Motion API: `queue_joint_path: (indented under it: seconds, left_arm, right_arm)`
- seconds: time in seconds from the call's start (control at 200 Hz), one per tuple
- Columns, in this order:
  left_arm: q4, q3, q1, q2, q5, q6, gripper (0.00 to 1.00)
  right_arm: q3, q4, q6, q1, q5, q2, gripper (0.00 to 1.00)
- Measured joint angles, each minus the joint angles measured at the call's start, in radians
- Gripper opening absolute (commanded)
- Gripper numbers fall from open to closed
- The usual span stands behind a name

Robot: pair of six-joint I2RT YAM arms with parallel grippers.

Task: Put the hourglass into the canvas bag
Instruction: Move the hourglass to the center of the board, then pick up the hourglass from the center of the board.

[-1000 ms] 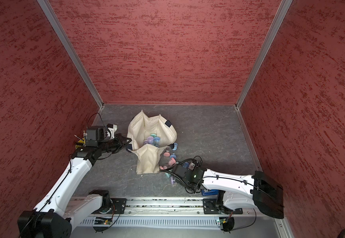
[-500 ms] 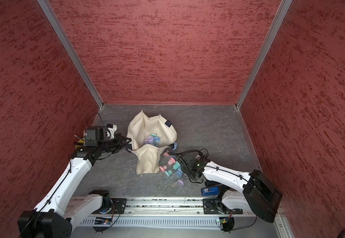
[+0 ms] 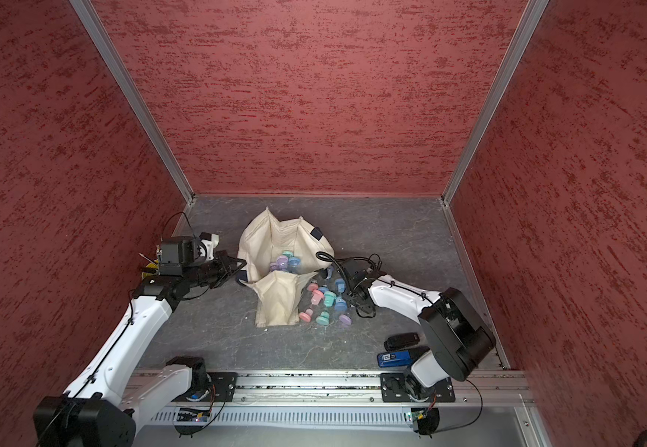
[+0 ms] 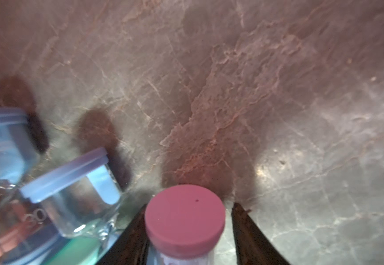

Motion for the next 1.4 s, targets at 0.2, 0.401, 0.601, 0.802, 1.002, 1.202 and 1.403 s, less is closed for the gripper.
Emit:
queue_joint_path:
  seconds: [0.2, 0.401, 0.601, 0.802, 1.002, 1.202, 1.403]
  left_arm:
    - [0.001, -0.010, 0.002, -0.008, 0.002, 0.000, 0.00]
    - [-0.002, -0.010, 0.012, -0.009, 0.003, 0.000, 0.00]
    - [-0.011, -0.010, 0.016, -0.020, 0.005, 0.000, 0.00]
    - [-0.014, -0.010, 0.019, -0.028, 0.005, 0.000, 0.00]
    - [-0.014, -0.010, 0.020, -0.028, 0.005, 0.000, 0.00]
    - [-0.014, -0.010, 0.022, -0.028, 0.008, 0.000, 0.00]
    - [-0.014, -0.010, 0.023, -0.028, 0.008, 0.000, 0.00]
  right_arm:
    - [-0.041, 0.001, -0.018, 0.000, -0.003, -0.082, 0.64]
    - [-0.063, 0.005, -0.026, -0.004, -0.002, -0.081, 0.59]
    - [-0.063, 0.021, -0.037, -0.024, -0.002, -0.033, 0.41]
    - [-0.064, 0.025, -0.038, -0.027, 0.000, -0.042, 0.25]
    - [-0.067, -0.010, -0.031, -0.027, 0.028, -0.119, 0.14]
    - [-0.014, -0.100, -0.024, -0.027, 0.082, -0.228, 0.12]
    - [0.149, -0.177, -0.025, -0.027, 0.134, -0.327, 0.11]
